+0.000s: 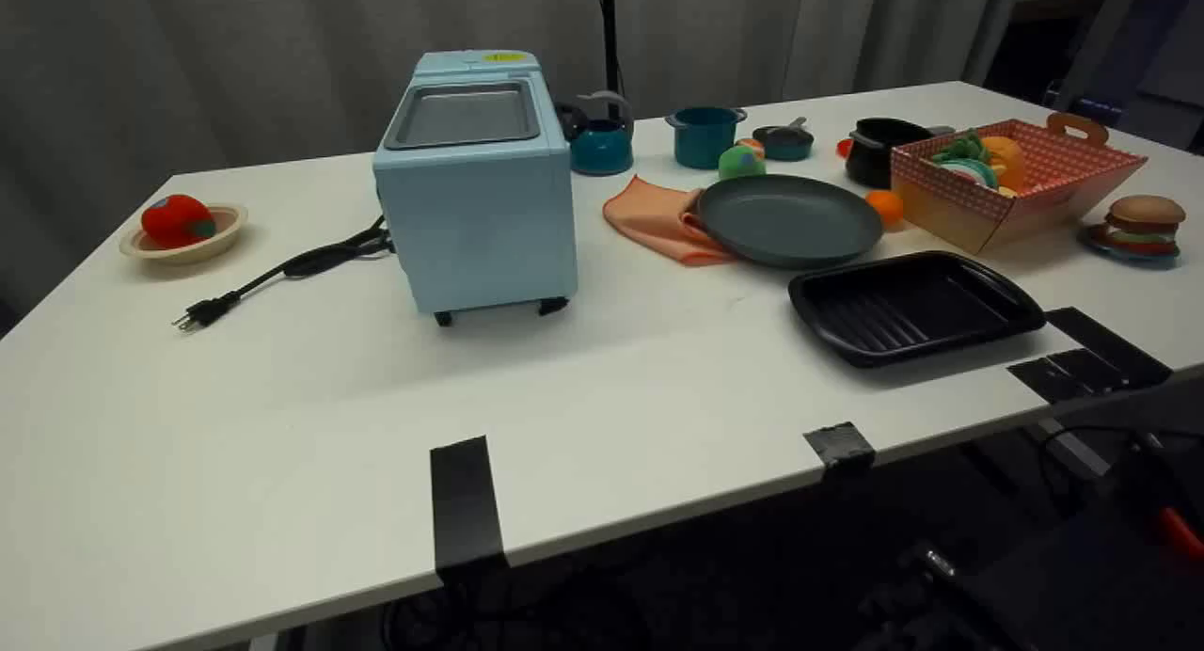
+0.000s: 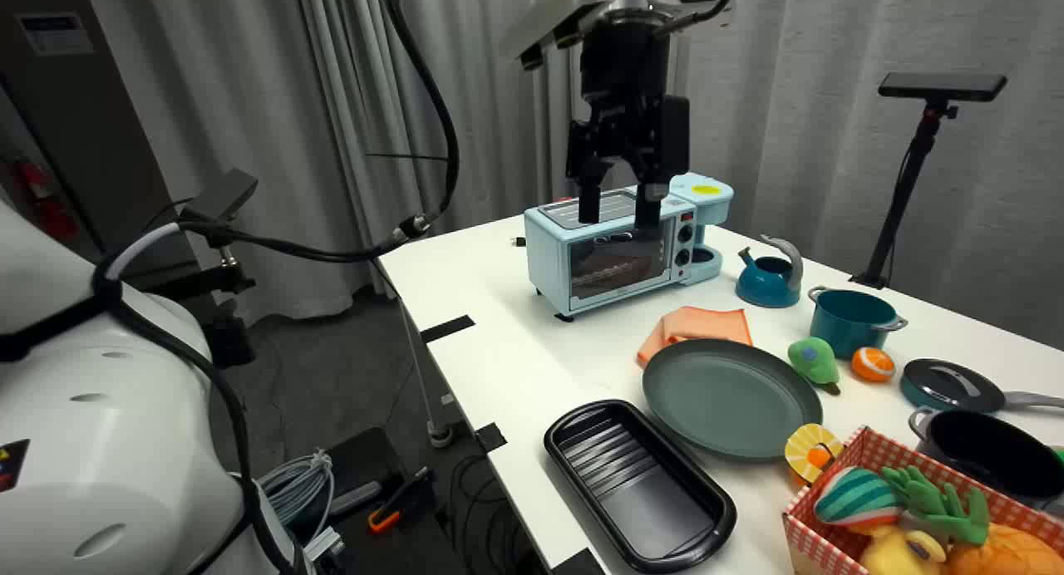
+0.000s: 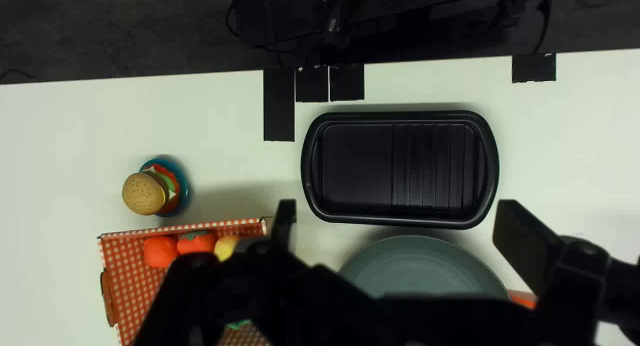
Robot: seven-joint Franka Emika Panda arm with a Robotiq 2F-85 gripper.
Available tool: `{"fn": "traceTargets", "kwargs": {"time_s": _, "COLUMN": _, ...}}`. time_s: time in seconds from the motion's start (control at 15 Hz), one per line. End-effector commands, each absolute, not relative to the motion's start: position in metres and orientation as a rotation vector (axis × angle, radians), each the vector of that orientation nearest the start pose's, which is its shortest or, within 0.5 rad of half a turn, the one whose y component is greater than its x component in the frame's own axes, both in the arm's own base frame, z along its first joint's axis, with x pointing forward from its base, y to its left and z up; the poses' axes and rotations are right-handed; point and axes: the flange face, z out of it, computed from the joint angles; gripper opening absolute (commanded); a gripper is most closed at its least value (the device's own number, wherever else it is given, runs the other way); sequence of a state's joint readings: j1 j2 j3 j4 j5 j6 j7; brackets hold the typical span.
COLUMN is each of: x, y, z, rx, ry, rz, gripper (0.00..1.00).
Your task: Remove the pear plush toy from the table and place it on the grey plate, remove the pineapple toy then watermelon toy from the basket and place them on the grey plate
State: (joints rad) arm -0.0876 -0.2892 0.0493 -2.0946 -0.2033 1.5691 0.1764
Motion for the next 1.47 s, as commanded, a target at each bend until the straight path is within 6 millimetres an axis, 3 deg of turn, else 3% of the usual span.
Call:
{"fn": "traceTargets", "kwargs": {"time_s": 0.0, "x": 0.442, "y": -0.037, "z": 0.528, "rx": -3.336, "ry": 0.325, "rz": 0.376, "gripper": 1.0}}
{"fn": "traceTargets", "kwargs": {"time_s": 0.73, "x": 0.442, "y": -0.037, "z": 0.528, "rx": -3.336, "ry": 0.325, "rz": 0.376, "gripper": 1.0}}
{"fn": "traceTargets", "kwargs": {"time_s": 0.87, "x": 0.449, "y": -0.033, "z": 0.525, "rx": -3.329, "ry": 0.331, "rz": 0.386, "gripper": 1.0}}
{"fn": "traceTargets", "kwargs": {"time_s": 1.13, "x": 0.477, "y": -0.038, "z": 0.509, "rx": -3.331, "ry": 0.359, "rz": 0.394, "gripper": 1.0}}
{"fn": "traceTargets", "kwargs": {"time_s": 1.4, "x": 0.521, "y": -0.05, "z": 0.488, "rx": -3.318, "ry": 0.409, "rz": 0.367, "gripper": 1.0}}
